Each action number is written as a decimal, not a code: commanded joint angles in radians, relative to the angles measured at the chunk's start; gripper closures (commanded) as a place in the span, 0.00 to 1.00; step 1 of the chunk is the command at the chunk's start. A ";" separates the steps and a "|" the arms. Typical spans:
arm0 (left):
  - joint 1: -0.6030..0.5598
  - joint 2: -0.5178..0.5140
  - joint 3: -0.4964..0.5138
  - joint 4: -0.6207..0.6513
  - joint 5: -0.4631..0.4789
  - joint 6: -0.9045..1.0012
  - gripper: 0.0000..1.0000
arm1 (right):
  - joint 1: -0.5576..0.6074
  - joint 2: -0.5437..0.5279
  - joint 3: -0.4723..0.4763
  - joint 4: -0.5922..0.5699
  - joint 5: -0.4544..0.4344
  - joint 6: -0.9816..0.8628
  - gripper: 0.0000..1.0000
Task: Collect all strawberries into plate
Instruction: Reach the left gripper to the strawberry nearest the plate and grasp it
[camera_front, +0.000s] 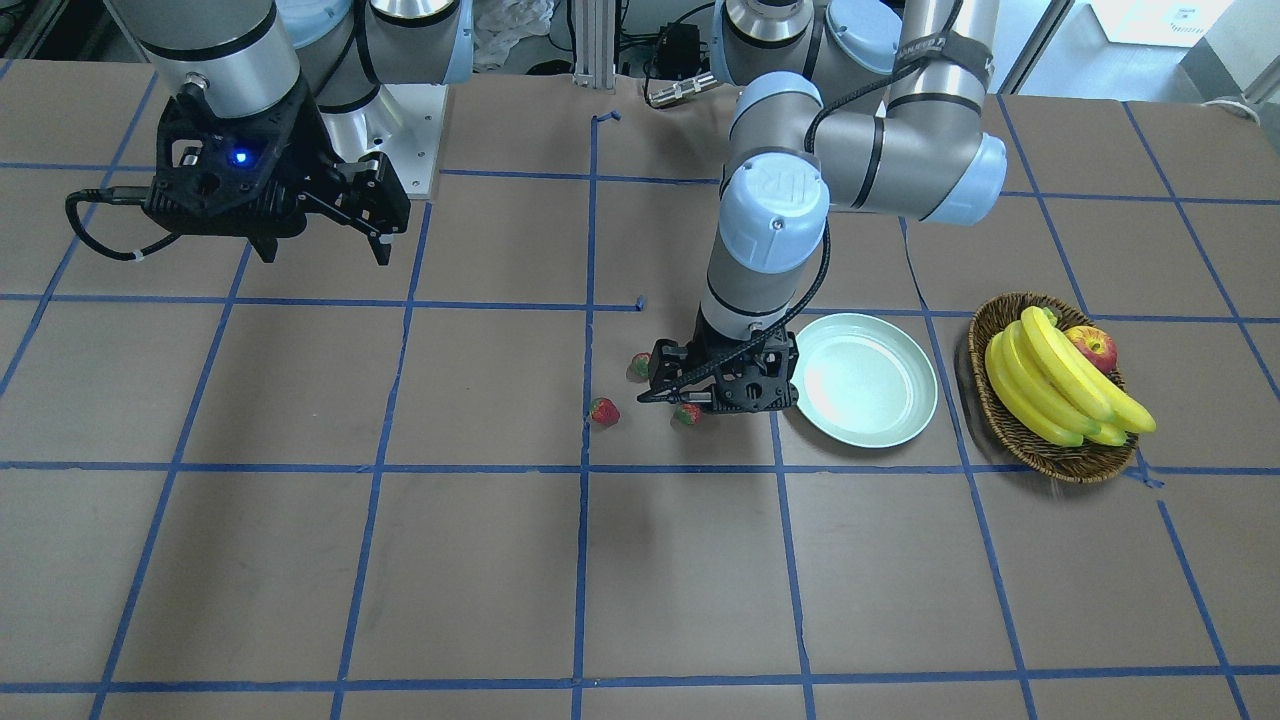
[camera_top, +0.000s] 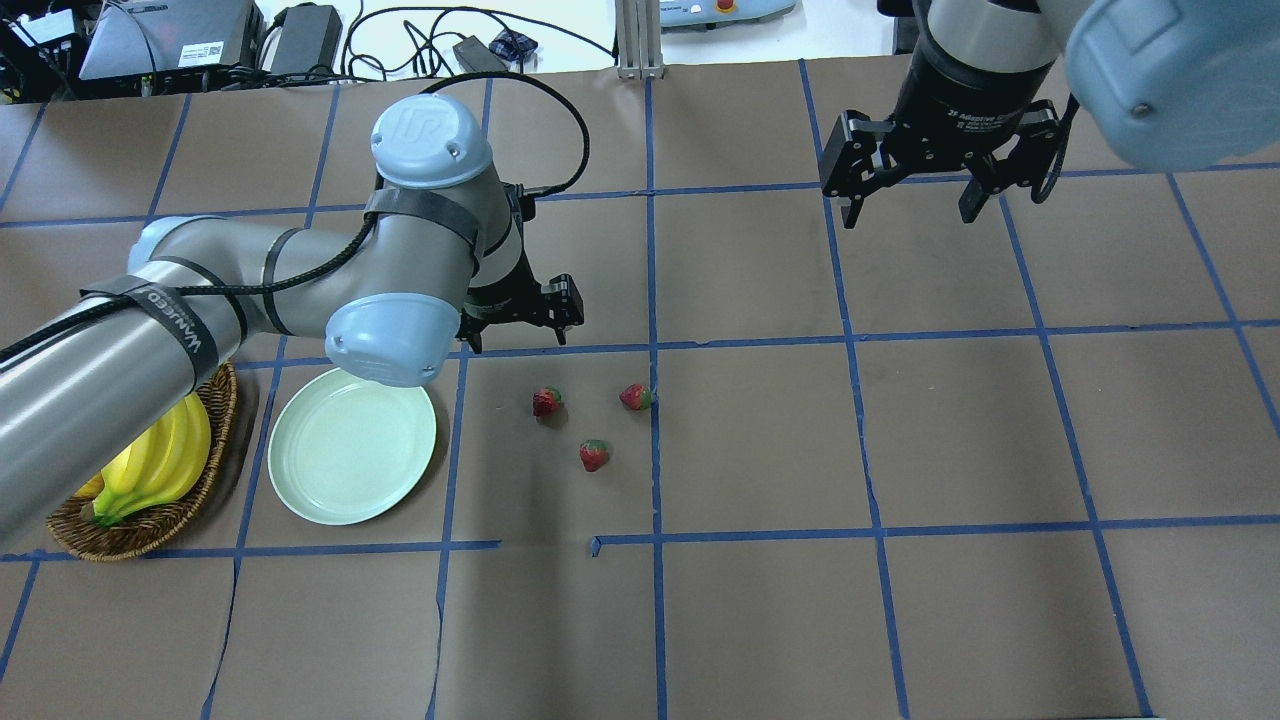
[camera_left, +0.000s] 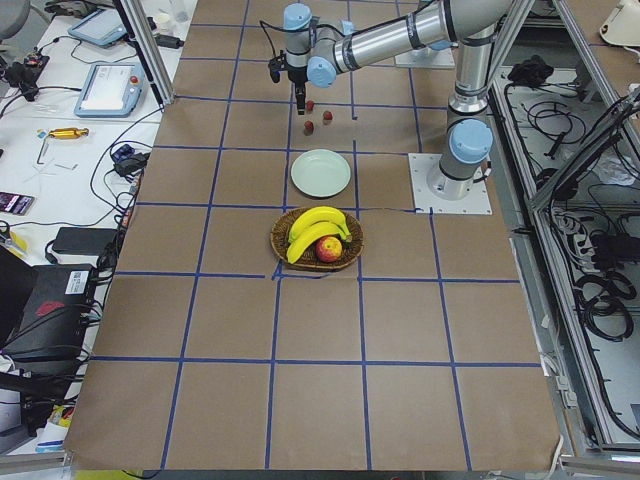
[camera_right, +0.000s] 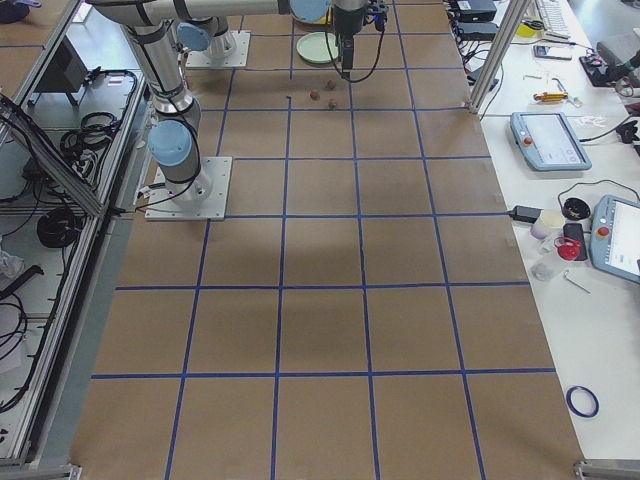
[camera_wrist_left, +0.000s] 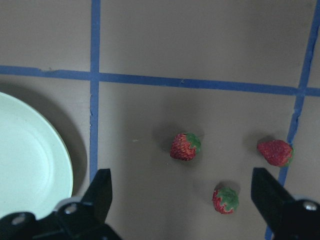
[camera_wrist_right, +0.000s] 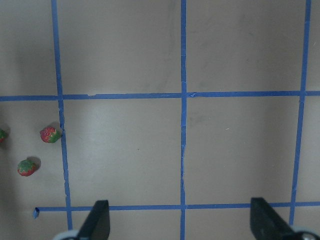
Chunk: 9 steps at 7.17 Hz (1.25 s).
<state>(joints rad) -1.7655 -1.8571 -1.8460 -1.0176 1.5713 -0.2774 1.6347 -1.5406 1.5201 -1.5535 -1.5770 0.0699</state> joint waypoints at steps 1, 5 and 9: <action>-0.003 -0.118 -0.013 0.073 0.000 0.000 0.08 | 0.001 0.002 0.000 0.000 0.000 0.002 0.00; -0.025 -0.148 -0.061 0.110 0.001 -0.009 0.38 | 0.001 0.002 0.002 -0.002 -0.001 0.001 0.00; -0.034 -0.125 -0.059 0.102 0.013 0.006 0.79 | 0.001 0.002 0.003 -0.004 -0.001 0.004 0.00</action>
<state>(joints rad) -1.7986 -1.9932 -1.9062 -0.9131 1.5813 -0.2781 1.6352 -1.5386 1.5232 -1.5565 -1.5785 0.0731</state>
